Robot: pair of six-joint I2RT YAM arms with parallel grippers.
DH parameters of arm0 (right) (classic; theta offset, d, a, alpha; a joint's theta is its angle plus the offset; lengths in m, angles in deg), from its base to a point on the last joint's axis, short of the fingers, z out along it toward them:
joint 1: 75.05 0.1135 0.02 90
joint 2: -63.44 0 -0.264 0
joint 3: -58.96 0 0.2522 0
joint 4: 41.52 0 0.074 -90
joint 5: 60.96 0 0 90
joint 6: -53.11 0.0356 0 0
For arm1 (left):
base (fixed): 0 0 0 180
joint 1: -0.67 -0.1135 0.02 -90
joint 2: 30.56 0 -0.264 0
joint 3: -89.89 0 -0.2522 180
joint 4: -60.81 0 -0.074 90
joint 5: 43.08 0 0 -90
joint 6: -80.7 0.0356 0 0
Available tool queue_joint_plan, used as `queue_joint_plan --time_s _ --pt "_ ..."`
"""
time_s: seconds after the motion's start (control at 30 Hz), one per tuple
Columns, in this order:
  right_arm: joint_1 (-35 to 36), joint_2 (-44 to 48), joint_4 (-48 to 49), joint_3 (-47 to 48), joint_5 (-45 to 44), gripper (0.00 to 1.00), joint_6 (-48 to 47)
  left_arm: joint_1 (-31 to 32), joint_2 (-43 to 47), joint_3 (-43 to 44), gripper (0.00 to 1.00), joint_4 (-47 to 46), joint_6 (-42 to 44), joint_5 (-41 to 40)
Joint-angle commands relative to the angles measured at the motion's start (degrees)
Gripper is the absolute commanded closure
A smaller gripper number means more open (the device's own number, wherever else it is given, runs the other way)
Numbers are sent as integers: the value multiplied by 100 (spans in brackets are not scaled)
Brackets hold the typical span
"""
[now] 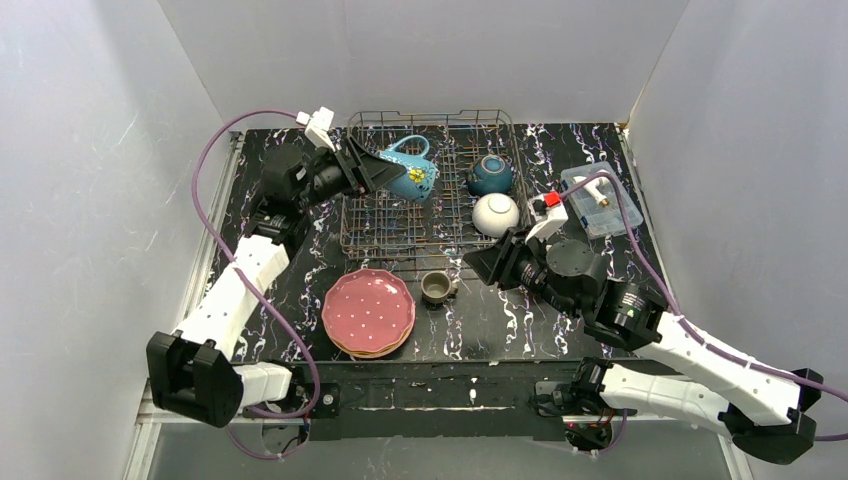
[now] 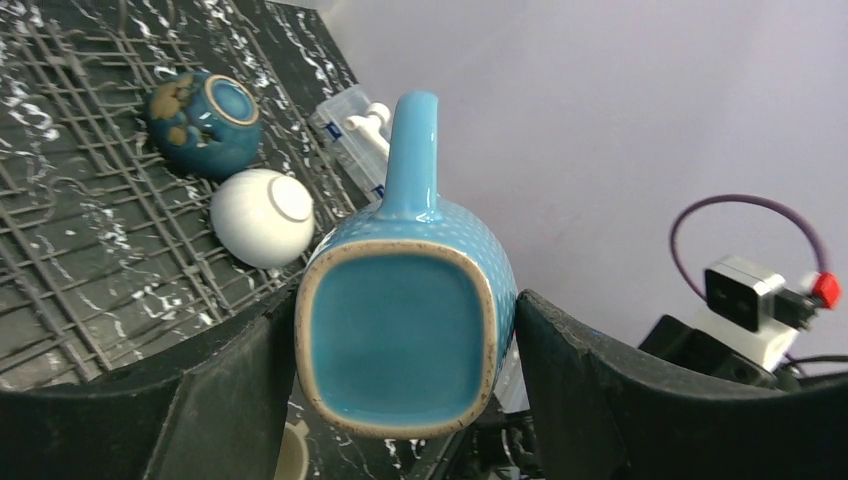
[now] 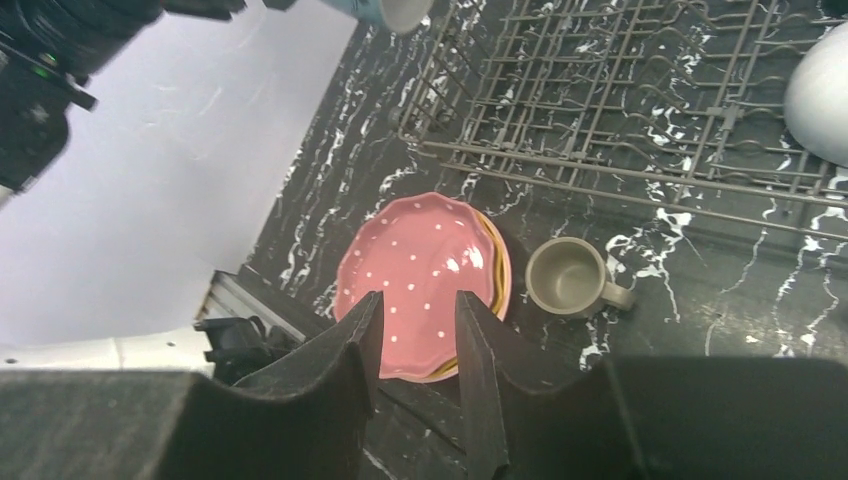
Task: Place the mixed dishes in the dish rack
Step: Pick up the cup at the center of the board, then turn the cup upside down in the dish rack.
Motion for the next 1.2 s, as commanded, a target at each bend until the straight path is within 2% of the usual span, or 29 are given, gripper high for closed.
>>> queue_joint_plan --time_s 0.0,0.33,0.57,1.17 --pt "25 -60 -48 272 -106 60 -459 -47 -122 645 100 149 579 -267" --pt "25 -308 -156 186 -91 60 -738 -57 -963 1553 100 1260 1561 -1021" --pt "25 -432 -172 42 -102 60 -883 -65 -1508 2068 100 1679 2193 -1519" --pt "14 -870 126 -236 -296 60 -1027 -65 -3398 3554 100 2115 3327 -2681"
